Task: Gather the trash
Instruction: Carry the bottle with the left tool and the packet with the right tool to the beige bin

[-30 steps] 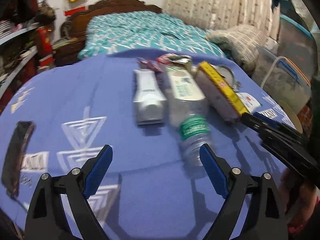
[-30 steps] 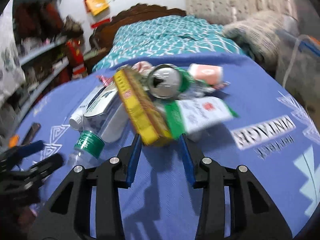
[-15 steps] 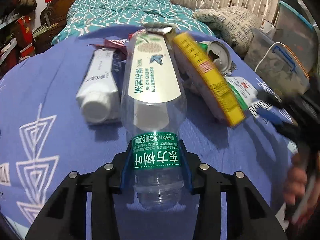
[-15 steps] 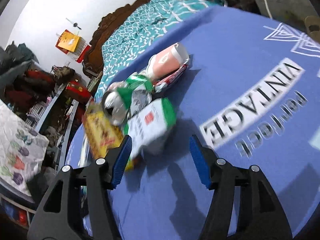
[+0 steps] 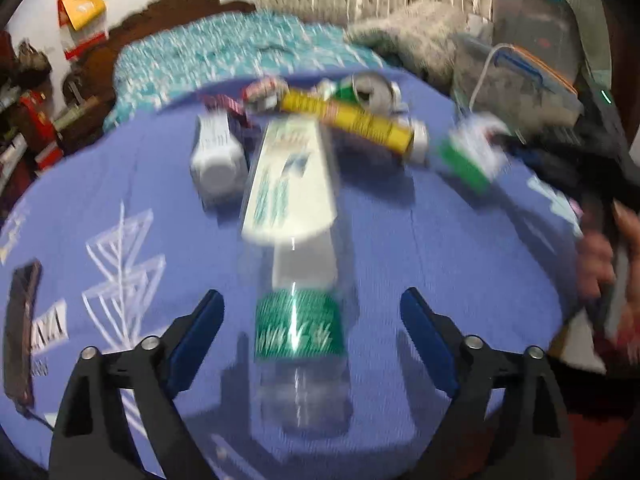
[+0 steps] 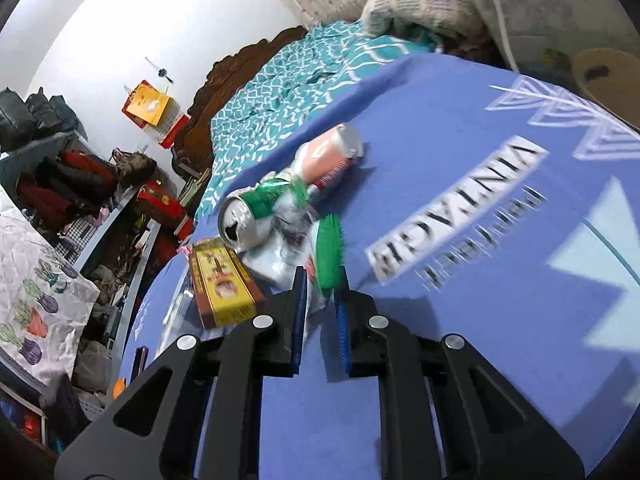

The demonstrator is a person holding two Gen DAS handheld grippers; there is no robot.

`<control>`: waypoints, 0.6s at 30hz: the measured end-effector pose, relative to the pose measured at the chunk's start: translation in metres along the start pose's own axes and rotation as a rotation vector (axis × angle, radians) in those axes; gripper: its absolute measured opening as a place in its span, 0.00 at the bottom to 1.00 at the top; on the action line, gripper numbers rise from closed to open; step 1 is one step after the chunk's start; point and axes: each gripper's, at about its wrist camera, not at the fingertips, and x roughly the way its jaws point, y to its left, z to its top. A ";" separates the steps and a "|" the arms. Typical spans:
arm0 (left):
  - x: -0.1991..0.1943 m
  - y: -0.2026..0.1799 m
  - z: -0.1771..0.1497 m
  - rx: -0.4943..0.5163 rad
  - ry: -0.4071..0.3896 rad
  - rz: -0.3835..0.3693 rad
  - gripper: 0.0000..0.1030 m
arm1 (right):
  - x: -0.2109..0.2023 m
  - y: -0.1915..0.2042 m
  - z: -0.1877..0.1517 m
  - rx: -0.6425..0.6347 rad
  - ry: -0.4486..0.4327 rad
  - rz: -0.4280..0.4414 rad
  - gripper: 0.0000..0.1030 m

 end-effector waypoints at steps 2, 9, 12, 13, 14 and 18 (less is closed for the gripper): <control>0.013 -0.005 0.013 0.011 0.011 0.043 0.84 | -0.008 -0.003 -0.005 -0.004 0.002 -0.010 0.16; 0.028 0.012 0.021 -0.059 0.072 0.047 0.56 | -0.024 -0.012 -0.018 -0.010 0.008 0.005 0.16; -0.001 0.025 0.005 -0.082 0.034 -0.002 0.56 | -0.027 -0.013 -0.012 -0.002 0.000 0.052 0.16; -0.011 0.027 0.000 -0.089 0.020 -0.019 0.56 | -0.028 -0.013 -0.011 0.003 -0.005 0.065 0.16; -0.025 0.031 -0.002 -0.098 -0.004 -0.046 0.56 | -0.030 -0.014 -0.009 0.010 -0.015 0.081 0.15; -0.056 0.027 0.011 -0.085 -0.097 -0.089 0.57 | -0.040 -0.018 -0.001 0.029 -0.067 0.110 0.14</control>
